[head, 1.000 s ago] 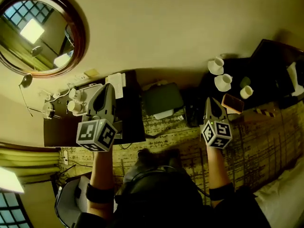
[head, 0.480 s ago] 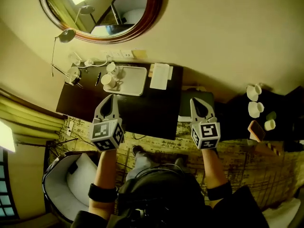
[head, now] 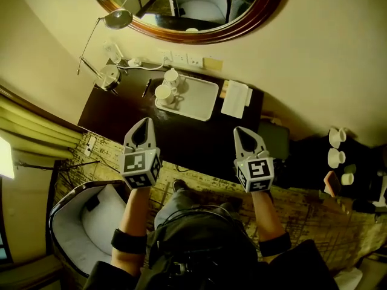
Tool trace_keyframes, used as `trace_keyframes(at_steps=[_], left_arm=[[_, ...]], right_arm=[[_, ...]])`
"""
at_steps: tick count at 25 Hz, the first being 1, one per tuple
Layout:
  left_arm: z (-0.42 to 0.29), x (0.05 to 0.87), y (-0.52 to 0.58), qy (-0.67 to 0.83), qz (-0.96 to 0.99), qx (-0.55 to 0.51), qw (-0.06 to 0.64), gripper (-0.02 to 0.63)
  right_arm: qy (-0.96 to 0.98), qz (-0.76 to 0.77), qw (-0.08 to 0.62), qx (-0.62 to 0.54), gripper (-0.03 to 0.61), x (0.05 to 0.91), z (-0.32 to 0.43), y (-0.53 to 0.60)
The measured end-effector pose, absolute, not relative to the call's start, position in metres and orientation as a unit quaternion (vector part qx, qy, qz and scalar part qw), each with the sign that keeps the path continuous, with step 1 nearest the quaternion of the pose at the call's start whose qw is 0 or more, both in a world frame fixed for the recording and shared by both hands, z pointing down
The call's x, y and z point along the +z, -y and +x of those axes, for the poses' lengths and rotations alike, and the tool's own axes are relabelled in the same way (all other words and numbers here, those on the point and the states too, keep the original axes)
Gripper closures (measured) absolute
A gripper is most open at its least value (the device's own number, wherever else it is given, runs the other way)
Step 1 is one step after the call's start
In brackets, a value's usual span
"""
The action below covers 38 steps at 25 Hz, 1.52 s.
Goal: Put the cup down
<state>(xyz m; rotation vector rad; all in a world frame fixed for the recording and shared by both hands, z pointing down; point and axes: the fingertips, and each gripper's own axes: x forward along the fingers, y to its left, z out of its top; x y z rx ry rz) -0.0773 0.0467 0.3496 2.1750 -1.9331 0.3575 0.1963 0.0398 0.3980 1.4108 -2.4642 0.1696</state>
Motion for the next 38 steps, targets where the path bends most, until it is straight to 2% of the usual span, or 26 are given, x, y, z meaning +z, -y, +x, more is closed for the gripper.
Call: trace_keyframes(at_steps=[6, 16, 38], left_arm=[[-0.129, 0.371, -0.028, 0.654, 0.739, 0.123, 0.106, 0.629], [-0.145, 0.386, -0.009, 0.614, 0.762, 0.162, 0.128, 0.627], [-0.127, 0.414, 0.02, 0.664, 0.717, 0.139, 0.16, 0.627]], right_arm=[[0.861, 0.478, 0.162, 0.062, 0.563, 0.412, 0.128, -0.018], [0.865, 0.457, 0.198, 0.064, 0.563, 0.429, 0.074, 0.005], [0.905, 0.36, 0.214, 0.072, 0.563, 0.434, 0.06, 0.063]])
